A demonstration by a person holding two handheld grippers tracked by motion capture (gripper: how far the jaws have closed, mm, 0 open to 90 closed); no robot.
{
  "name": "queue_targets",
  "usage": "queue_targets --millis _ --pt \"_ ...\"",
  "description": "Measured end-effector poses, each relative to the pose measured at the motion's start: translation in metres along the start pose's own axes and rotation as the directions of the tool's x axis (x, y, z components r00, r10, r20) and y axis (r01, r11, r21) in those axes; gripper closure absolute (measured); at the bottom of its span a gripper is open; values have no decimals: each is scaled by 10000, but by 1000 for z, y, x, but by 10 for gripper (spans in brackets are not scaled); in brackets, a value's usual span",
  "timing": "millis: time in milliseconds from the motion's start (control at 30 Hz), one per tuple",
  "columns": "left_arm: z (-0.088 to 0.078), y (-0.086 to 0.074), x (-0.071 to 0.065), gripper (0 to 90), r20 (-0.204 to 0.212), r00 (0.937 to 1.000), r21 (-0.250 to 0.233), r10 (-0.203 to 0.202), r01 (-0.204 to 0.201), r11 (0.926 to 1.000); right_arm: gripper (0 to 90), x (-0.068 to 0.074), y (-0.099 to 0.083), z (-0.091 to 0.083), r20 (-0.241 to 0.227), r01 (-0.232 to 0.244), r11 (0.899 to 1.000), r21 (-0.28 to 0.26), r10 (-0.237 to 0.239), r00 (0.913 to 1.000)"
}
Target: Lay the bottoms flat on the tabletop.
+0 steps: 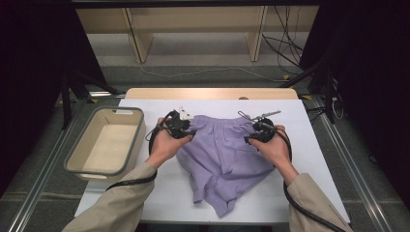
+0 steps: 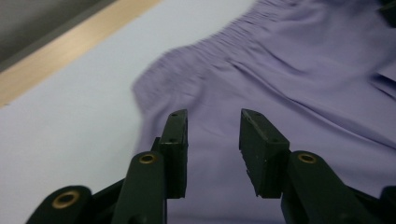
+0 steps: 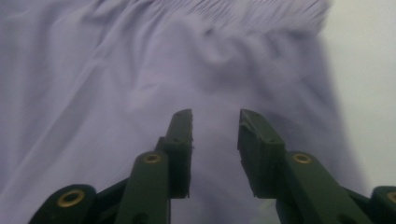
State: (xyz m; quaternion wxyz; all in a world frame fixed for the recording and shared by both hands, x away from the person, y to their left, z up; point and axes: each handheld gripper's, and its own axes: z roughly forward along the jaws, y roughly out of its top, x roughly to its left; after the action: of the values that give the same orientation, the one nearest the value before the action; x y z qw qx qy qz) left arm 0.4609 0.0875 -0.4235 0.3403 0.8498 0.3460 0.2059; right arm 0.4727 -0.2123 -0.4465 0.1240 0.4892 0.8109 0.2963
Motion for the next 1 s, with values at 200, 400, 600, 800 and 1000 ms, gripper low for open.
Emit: queue_targets --millis 200,400,600,800,1000 --pt "-13 -18 -38 596 1701 9840 397 528 -604 9974 605 18 -19 2 -794 135 9986 520 -94 9968" --pt "-17 -31 -67 590 2680 9597 398 850 -992 9943 607 33 -21 11 -906 550 9956 760 -481 9947" --pt "-20 -33 -83 588 3268 9376 353 1186 -1375 9899 851 42 -24 17 -102 1155 9890 929 -1150 9933" --pt "-21 -35 -98 585 3836 9156 390 1204 -1463 9885 900 39 -26 12 -176 1142 9901 816 -1132 9934" --pt "-20 -37 -111 563 4249 8941 369 1414 -1731 9842 900 38 -24 -7 -287 1017 9943 305 -1008 9945"
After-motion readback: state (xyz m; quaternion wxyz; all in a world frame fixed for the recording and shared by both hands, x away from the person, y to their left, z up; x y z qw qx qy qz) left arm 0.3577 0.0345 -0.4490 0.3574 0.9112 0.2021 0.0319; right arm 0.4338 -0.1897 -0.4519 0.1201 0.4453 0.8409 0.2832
